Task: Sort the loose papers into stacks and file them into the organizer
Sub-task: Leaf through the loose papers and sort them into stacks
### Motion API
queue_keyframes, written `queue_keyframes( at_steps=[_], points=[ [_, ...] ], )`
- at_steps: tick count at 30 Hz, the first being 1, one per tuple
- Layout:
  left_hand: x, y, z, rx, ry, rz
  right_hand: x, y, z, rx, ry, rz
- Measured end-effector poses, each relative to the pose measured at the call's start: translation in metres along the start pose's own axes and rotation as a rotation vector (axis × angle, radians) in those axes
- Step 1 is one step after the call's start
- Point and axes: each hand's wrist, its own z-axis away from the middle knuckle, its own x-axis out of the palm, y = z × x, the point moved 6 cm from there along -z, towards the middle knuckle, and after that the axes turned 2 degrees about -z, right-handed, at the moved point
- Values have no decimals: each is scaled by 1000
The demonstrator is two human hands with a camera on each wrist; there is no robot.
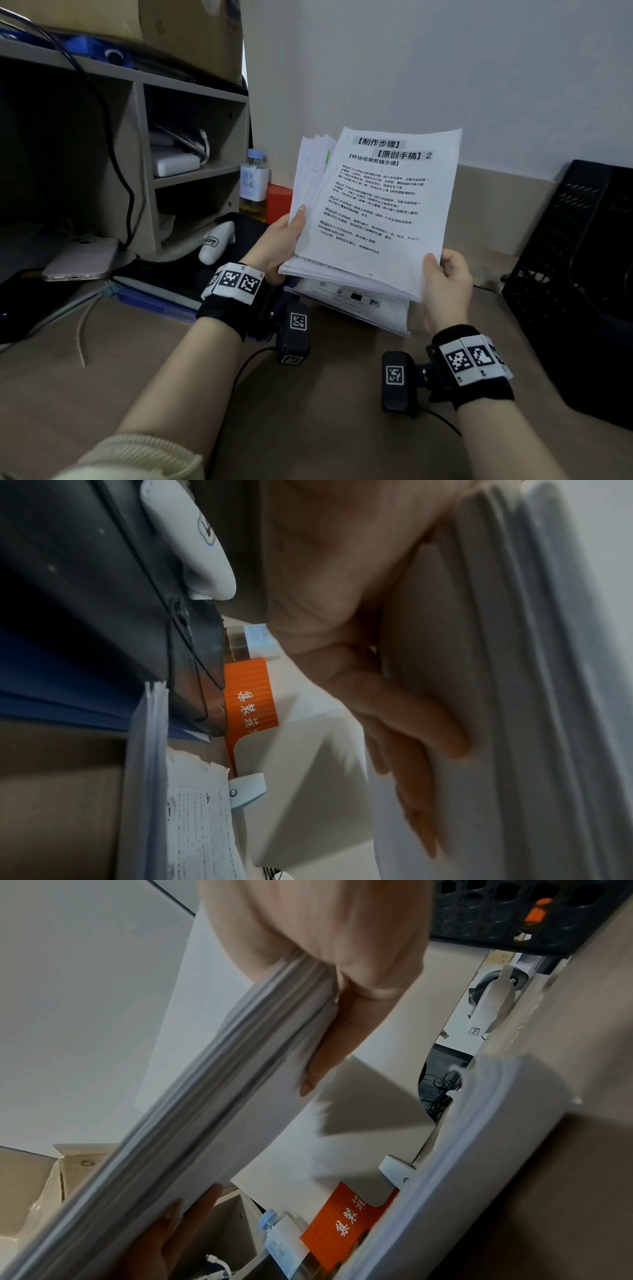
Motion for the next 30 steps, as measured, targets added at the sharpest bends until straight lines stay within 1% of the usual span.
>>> queue_keyframes(
  at_steps=[5,8,12,14,18,19,22,24,28,30],
  points=[
    [-5,-3,-1,-40,28,90,-12,3,-5,43,94,36],
    [-9,-7,-3,-63,39,146,-20,5,-10,135,117,3],
    [-12,-10,-4,-75,54,220,-22,3,-9,207,75,-41],
    [-13,-11,-5,-77,47,235,-22,8,-10,275,60,-66],
    [-13,-14,-5,-90,30,249,-21,14,-9,436,-36,22],
    [-13,-14,-5,-90,28,247,-20,13,-7,455,-53,34],
    [-14,-10,-6,-93,47,200,-21,12,-9,412,-53,30],
    [-14,-8,-5,-96,54,161,-24,12,-11,377,-2,19],
    [-18,-7,-6,-102,81,159,-41,9,-13,320,203,-33],
    [-18,-7,-7,-102,72,196,-51,12,-15,303,275,-35]
  ],
)
